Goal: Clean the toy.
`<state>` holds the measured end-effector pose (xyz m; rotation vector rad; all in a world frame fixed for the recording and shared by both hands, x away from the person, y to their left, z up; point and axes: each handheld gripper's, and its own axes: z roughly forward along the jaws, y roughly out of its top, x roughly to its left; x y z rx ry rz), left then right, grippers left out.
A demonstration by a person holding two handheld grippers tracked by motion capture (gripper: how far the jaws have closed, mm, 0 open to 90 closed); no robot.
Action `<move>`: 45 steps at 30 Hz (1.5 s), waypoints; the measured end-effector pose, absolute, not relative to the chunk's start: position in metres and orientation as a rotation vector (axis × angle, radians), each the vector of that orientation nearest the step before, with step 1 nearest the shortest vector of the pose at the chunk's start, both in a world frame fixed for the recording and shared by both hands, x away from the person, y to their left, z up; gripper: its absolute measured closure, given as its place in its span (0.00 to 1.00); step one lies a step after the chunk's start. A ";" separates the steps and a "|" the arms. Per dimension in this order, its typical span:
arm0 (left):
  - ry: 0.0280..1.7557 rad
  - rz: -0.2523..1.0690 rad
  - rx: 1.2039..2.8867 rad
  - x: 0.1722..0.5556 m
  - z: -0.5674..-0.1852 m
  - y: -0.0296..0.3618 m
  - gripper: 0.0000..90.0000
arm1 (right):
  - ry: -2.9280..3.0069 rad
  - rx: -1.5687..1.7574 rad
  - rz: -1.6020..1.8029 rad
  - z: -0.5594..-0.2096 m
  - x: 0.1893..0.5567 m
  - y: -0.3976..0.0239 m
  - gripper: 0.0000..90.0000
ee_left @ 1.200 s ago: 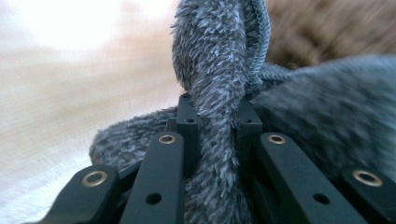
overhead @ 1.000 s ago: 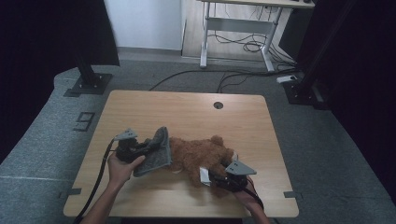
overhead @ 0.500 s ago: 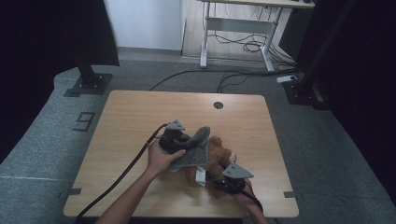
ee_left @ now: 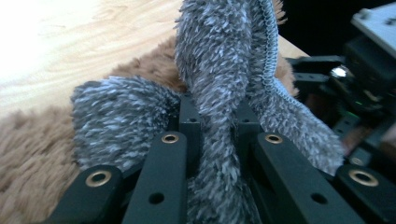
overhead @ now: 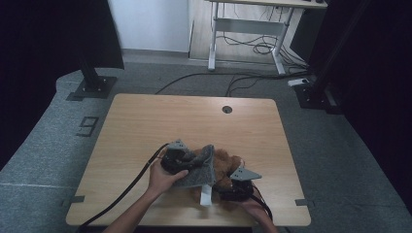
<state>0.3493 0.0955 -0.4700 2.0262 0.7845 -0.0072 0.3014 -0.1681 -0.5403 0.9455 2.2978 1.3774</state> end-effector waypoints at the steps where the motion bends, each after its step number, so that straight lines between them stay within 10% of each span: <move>1: 0.776 -0.010 2.025 0.346 -0.471 0.097 0.88 | 2.319 0.937 1.367 -0.541 0.301 -0.167 0.27; 10: 0.738 0.079 1.978 0.347 -0.484 0.097 0.88 | 2.274 0.957 1.239 -0.546 0.310 -0.153 0.44; 33: 0.751 0.005 2.027 0.392 -0.427 0.036 0.85 | 2.217 0.920 1.323 -0.544 0.327 -0.158 0.41; 45: 0.805 0.085 2.114 0.392 -0.444 0.039 0.86 | 2.243 0.939 1.236 -0.547 0.324 -0.158 0.58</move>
